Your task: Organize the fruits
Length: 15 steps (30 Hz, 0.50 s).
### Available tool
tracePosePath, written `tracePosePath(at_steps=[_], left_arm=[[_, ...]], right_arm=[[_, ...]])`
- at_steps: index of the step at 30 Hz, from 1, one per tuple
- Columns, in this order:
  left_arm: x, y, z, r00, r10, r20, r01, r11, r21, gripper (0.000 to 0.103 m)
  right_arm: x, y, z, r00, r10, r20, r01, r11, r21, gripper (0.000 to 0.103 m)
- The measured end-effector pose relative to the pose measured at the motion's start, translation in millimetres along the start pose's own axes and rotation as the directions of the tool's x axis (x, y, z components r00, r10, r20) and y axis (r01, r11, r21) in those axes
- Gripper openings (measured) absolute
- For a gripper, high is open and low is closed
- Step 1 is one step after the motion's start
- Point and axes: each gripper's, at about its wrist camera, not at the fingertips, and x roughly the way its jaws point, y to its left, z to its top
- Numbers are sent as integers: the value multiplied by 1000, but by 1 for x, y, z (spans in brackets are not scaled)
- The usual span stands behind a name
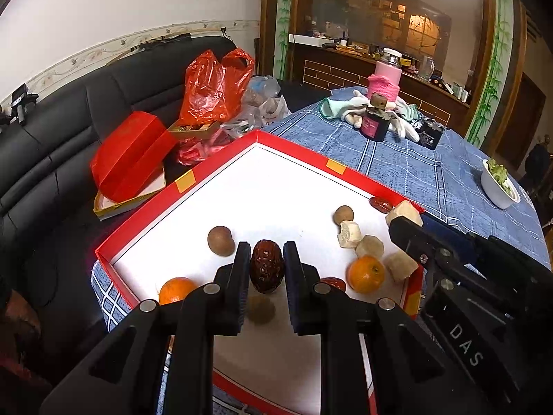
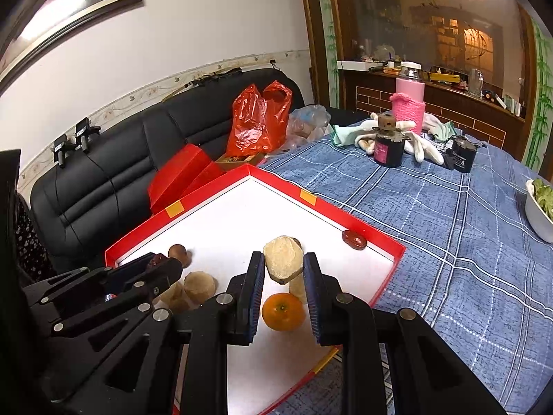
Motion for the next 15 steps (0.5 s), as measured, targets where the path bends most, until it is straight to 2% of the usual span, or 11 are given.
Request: tracePosePath(at_steps=[15], left_arm=[[9,6,13,1000,21,6,-21,1000,-8,17]], right_arm=[[22,5,4,998,3,-56,-5,1000,-26,23]])
